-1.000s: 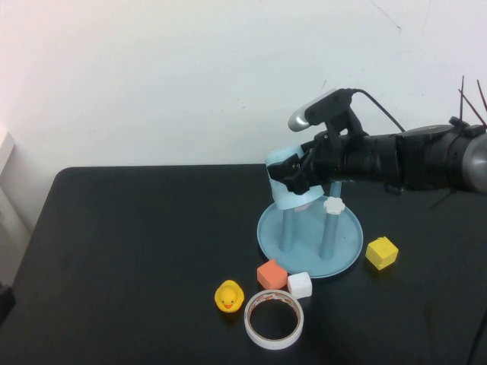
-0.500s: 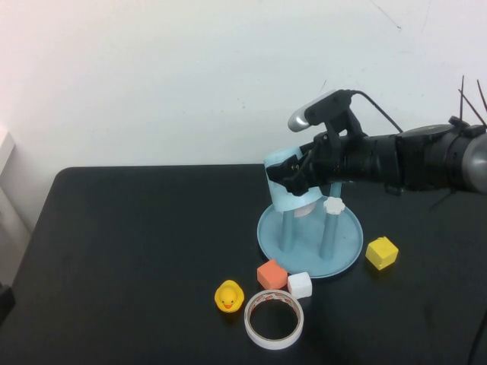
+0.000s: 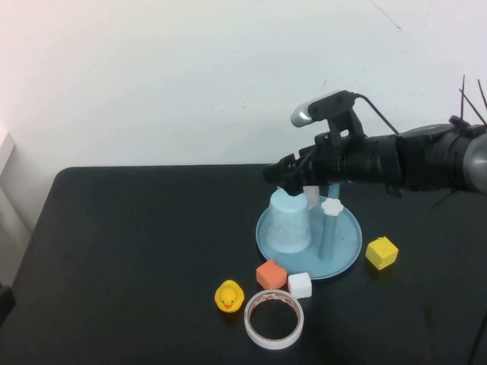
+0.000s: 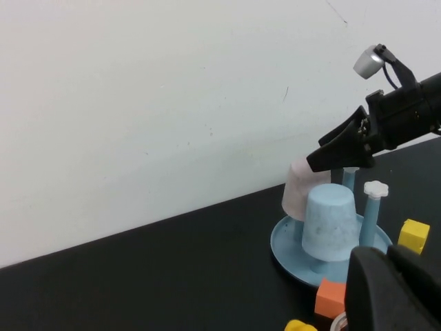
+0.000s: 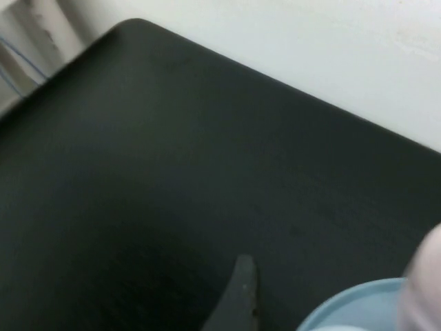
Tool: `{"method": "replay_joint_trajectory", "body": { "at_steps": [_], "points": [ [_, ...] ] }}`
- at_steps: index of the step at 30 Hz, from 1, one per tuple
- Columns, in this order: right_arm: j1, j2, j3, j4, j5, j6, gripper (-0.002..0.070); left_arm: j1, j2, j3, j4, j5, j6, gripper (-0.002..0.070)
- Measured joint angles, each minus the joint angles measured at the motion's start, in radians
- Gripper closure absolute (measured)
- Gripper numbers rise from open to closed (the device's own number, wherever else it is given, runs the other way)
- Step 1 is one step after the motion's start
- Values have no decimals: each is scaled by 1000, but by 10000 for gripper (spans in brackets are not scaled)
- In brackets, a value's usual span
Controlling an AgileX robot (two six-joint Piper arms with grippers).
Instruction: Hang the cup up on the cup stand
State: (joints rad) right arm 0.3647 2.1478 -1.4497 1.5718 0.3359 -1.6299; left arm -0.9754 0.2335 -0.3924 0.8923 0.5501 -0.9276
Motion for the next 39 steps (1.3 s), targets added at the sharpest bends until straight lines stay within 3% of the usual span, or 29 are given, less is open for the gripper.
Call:
{"method": "replay_joint_trajectory", "body": {
  "at_steps": [3,5,10,13,18,25,32,39],
  "points": [
    [-19,-2,0,-26,66,49,1,0,0,0,-24,20,0,675],
    [-41,-19,0,-68,129,124,82,0,0,0,-70,62,12,675],
    [-148,-115,0,-201,394,229,526,0,-31,8,-169,177,167,675],
    [-227,-192,0,-234,600,241,633,0,-84,35,-174,182,193,675],
    [-302,-335,0,-276,805,251,663,0,-183,95,-161,189,148,675],
    [-308,-644,0,-357,862,269,664,0,-223,100,-139,189,131,676],
    [-308,-921,27,-422,845,329,664,0,-228,100,-139,189,125,676],
    [-311,-1233,313,-421,682,339,664,0,-228,100,-139,189,124,676]
  ]
}}
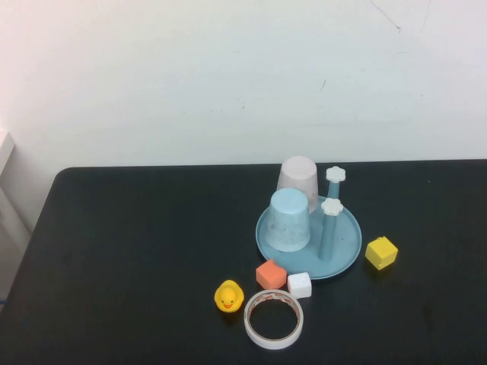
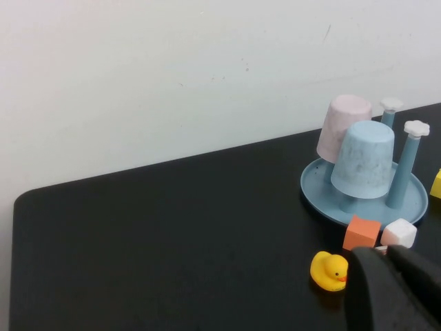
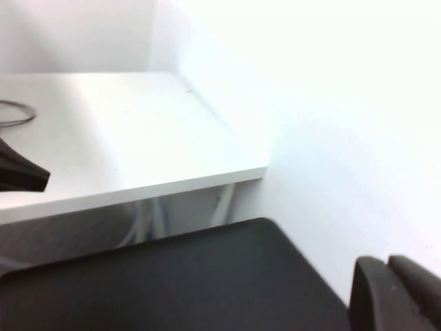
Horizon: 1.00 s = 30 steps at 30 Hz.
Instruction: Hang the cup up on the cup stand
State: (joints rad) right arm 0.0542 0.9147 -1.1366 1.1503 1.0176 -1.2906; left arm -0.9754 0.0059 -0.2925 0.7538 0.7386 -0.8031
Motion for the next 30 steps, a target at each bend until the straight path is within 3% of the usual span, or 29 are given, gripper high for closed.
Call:
{"method": "replay_joint_trajectory", "body": {
  "at_steps": [10,21,30],
  "points": [
    [0,-480,357,16,-83,68,664,0,0,0,0,0,0,676],
    [0,-731,522,-302,-12,335,665,0,0,0,0,0,0,676],
    [0,-847,701,-515,-440,385,665,0,0,0,0,0,0,676]
  ]
}}
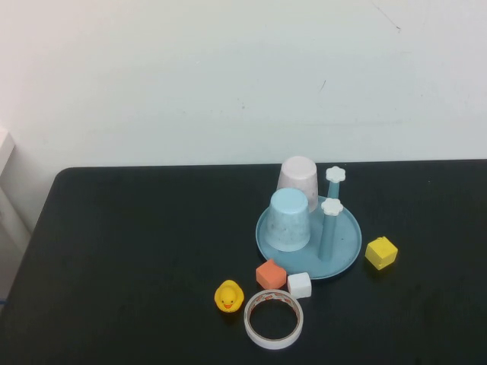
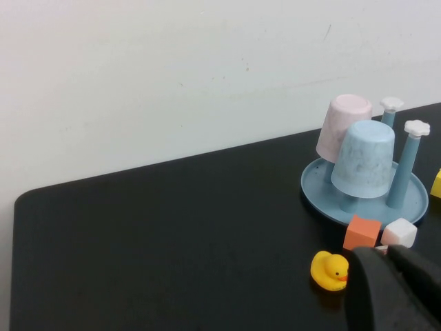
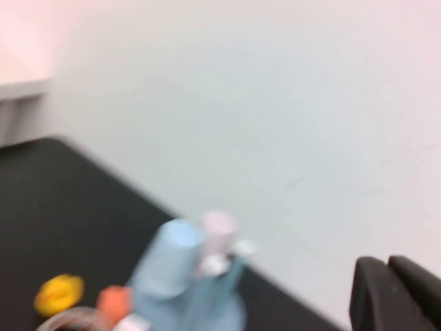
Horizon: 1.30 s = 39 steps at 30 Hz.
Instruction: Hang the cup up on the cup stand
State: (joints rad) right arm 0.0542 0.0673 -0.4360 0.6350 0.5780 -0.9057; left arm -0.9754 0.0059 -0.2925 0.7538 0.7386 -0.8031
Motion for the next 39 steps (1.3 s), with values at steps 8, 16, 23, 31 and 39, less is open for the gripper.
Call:
{"method": "replay_joint_trajectory", "body": {
  "at_steps": [8,16,23,31,39],
  "points": [
    [-7,-62,311,-422,-443,451,665,0,0,0,0,0,0,676],
    [-17,-79,463,-804,-416,988,665,0,0,0,0,0,0,676],
    [-18,-79,460,-824,-260,1015,666,0,0,0,0,0,0,676],
    [-18,-79,457,-827,-236,1017,666,0,0,0,0,0,0,676],
    [-18,-79,457,-828,-235,1017,666,0,0,0,0,0,0,676]
  ]
}}
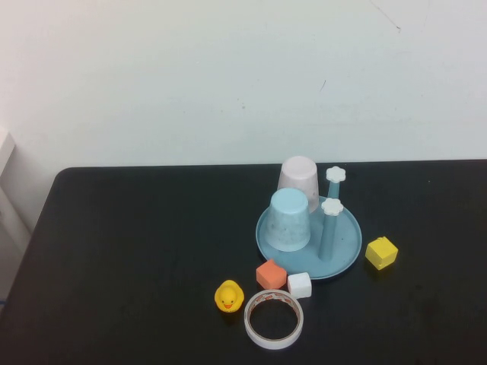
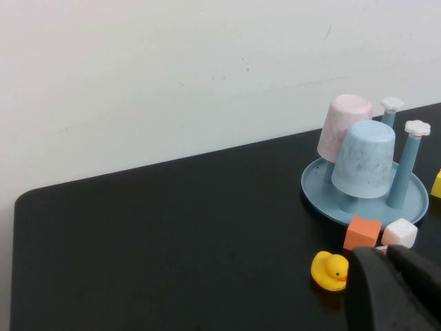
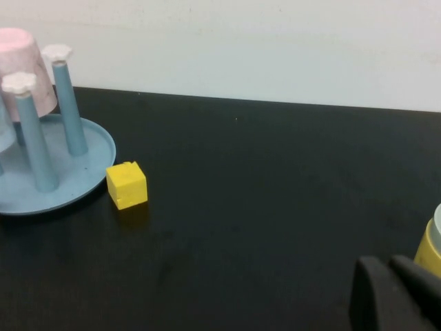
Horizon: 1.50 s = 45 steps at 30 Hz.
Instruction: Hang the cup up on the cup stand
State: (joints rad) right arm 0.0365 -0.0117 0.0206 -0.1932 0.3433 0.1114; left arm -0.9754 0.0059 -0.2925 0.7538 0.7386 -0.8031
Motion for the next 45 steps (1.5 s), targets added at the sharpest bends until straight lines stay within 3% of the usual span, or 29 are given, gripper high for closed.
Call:
{"method": "replay_joint_trajectory", "body": {
  "at_steps": [18,22,23,27,32,37,41,45],
  "points": [
    [0,0,0,0,0,0,668,0,0,12,0,-6,-2,676],
    [0,0,0,0,0,0,670,27,0,37,-52,-88,76,676],
    [0,0,0,0,0,0,670,52,0,42,-66,-128,107,676],
    [0,0,0,0,0,0,671,278,0,62,-257,-318,306,676],
    [0,0,0,-2,0,1,673,594,0,110,-509,-508,573,676],
    [0,0,0,-2,0,1,674,875,0,177,-687,-602,668,676],
    [0,0,0,-2,0,1,675,1024,0,221,-721,-620,680,676],
    [0,0,0,-2,0,1,675,1068,0,277,-713,-622,686,676]
  ]
}}
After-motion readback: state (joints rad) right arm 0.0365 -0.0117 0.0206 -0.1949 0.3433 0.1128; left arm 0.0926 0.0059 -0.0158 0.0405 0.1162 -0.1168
